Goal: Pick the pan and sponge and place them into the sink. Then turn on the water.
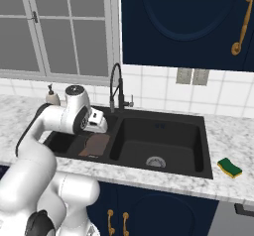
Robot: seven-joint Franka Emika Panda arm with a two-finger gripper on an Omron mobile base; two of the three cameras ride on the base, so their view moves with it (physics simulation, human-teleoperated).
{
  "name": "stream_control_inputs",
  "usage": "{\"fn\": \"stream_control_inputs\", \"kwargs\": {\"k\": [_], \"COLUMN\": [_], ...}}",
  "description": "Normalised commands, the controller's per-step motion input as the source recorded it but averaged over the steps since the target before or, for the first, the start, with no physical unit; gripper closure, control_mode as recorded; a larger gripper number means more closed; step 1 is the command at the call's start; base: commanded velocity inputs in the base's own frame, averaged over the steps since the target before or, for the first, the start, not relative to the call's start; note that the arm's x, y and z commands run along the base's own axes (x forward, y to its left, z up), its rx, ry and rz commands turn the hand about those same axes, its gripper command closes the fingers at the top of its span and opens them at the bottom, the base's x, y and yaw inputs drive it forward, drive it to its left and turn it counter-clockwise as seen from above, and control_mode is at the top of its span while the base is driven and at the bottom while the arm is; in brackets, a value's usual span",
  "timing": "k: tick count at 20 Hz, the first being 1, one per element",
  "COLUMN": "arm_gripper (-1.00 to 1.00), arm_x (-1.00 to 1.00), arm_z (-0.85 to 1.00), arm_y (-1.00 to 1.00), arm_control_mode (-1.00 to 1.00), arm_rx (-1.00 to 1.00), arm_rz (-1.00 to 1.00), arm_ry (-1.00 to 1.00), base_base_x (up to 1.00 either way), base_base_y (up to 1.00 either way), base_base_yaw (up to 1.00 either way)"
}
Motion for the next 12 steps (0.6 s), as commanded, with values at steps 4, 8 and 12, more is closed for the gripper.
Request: {"fn": "stream_control_inputs", "kwargs": {"k": [4, 8, 12], "arm_gripper": [-1.00, -1.00, -1.00], "arm_x": [0.00, 0.07, 0.21], "arm_z": [0.02, 0.00, 0.00], "arm_y": [-0.88, -1.00, -1.00], "arm_control_mode": [-1.00, -1.00, -1.00], "arm_rx": [-0.06, -0.10, -0.11], "arm_rz": [0.00, 0.00, 0.00], "arm_ry": [0.09, 0.13, 0.16], "base_base_x": [0.00, 0.00, 0.00], "base_base_y": [0.00, 0.00, 0.00], "base_base_yaw": [0.00, 0.00, 0.00]}}
